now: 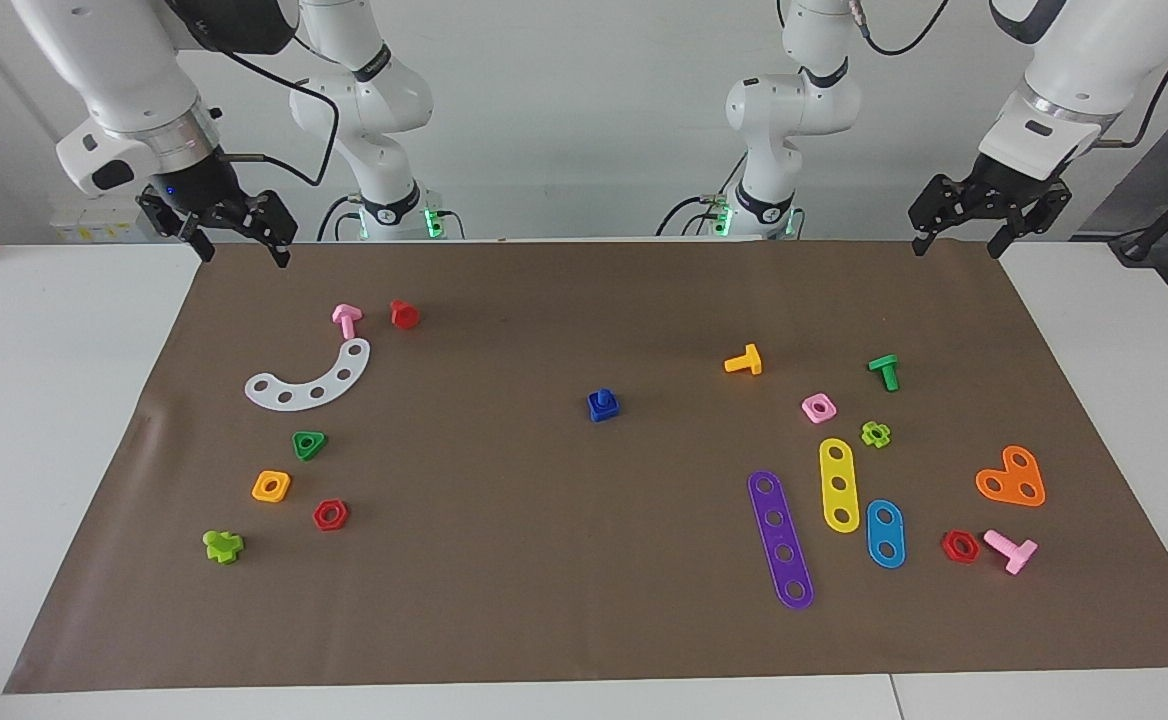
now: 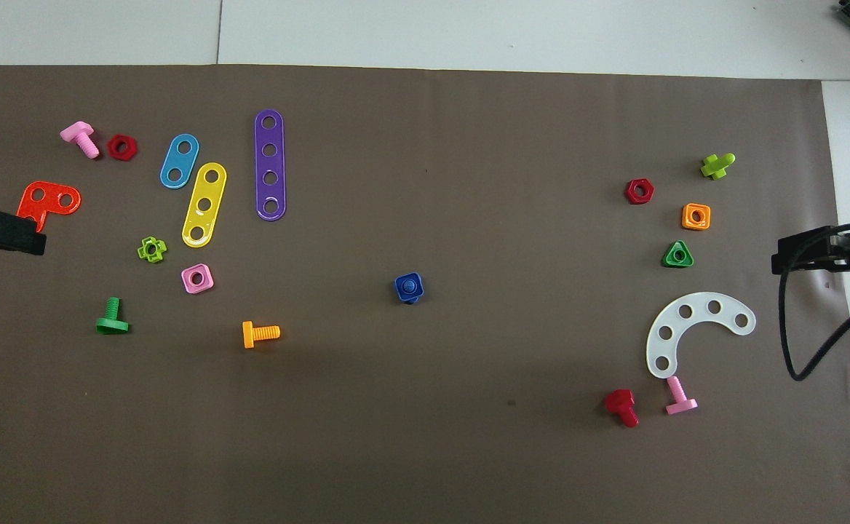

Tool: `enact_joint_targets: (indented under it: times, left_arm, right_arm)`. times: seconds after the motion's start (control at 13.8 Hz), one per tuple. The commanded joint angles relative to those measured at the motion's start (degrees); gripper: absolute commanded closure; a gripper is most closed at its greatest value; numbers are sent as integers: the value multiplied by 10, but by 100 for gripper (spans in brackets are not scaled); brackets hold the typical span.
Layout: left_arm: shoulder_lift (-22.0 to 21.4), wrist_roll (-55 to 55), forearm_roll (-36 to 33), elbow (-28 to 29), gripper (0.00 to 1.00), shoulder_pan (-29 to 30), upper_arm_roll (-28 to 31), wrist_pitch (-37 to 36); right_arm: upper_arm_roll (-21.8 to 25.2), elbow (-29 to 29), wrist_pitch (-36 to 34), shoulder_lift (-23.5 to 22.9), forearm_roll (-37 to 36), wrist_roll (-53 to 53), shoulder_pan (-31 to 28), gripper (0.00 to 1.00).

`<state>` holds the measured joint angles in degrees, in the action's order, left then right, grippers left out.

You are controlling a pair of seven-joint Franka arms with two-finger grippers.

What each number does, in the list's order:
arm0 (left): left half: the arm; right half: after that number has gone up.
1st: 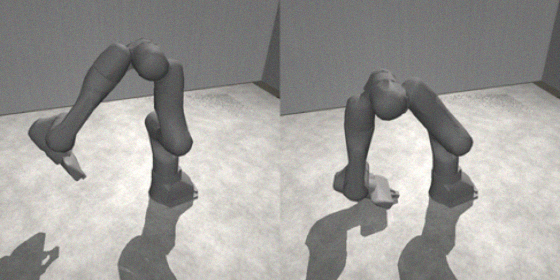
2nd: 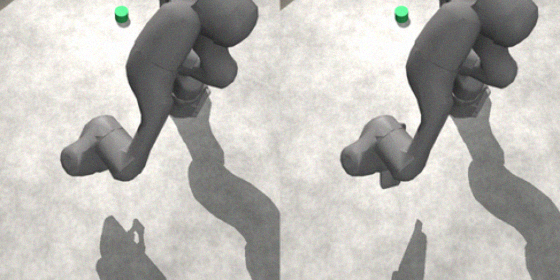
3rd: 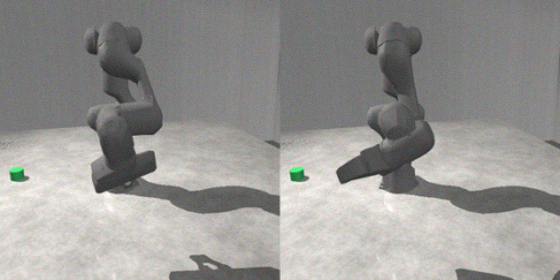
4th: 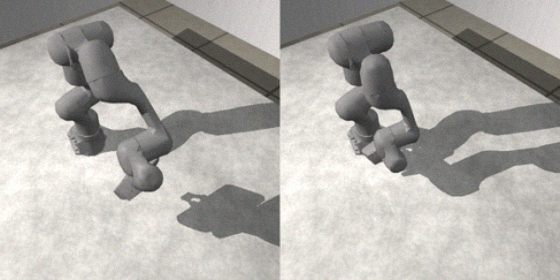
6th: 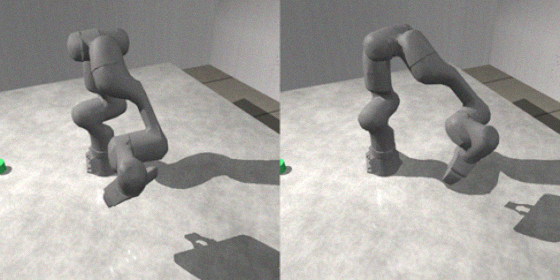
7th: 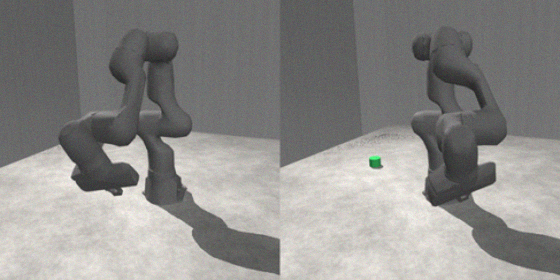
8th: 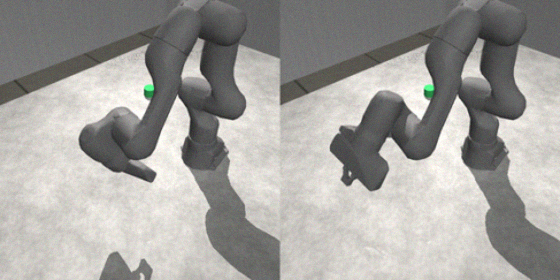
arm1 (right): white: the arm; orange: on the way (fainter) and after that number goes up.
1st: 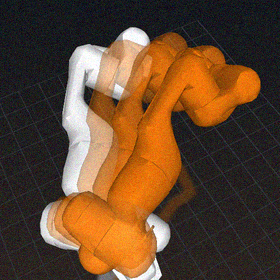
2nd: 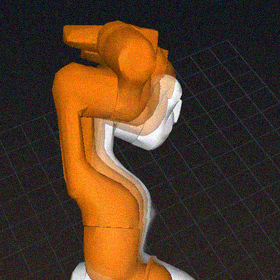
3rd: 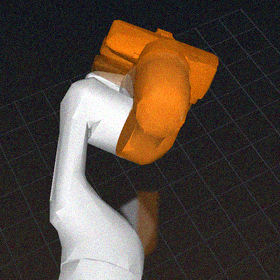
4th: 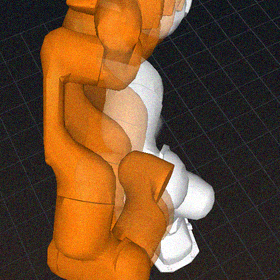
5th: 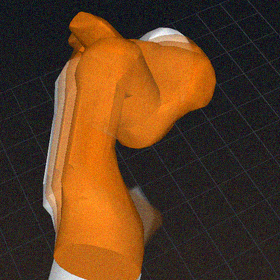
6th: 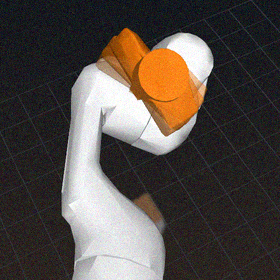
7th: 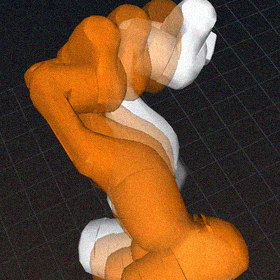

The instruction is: Unscrew and place screws in storage area

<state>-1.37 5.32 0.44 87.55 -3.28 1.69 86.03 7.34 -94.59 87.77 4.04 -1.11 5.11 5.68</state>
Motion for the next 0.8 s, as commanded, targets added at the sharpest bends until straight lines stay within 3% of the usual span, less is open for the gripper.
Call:
enact_joint_targets:
  times: [0.0,0.51,0.73]
  left_arm:
    - [-7,-8,-8,12,0,-5,1,6]
    - [-13,-12,-8,25,0,-18,-2,15]
    - [-28,-70,-8,67,5,-63,-3,59]
  right_arm:
    - [1,-15,6,13,8,6,0,0]
    - [1,-15,6,13,8,6,0,0]
    - [1,-15,6,13,8,6,0,0]
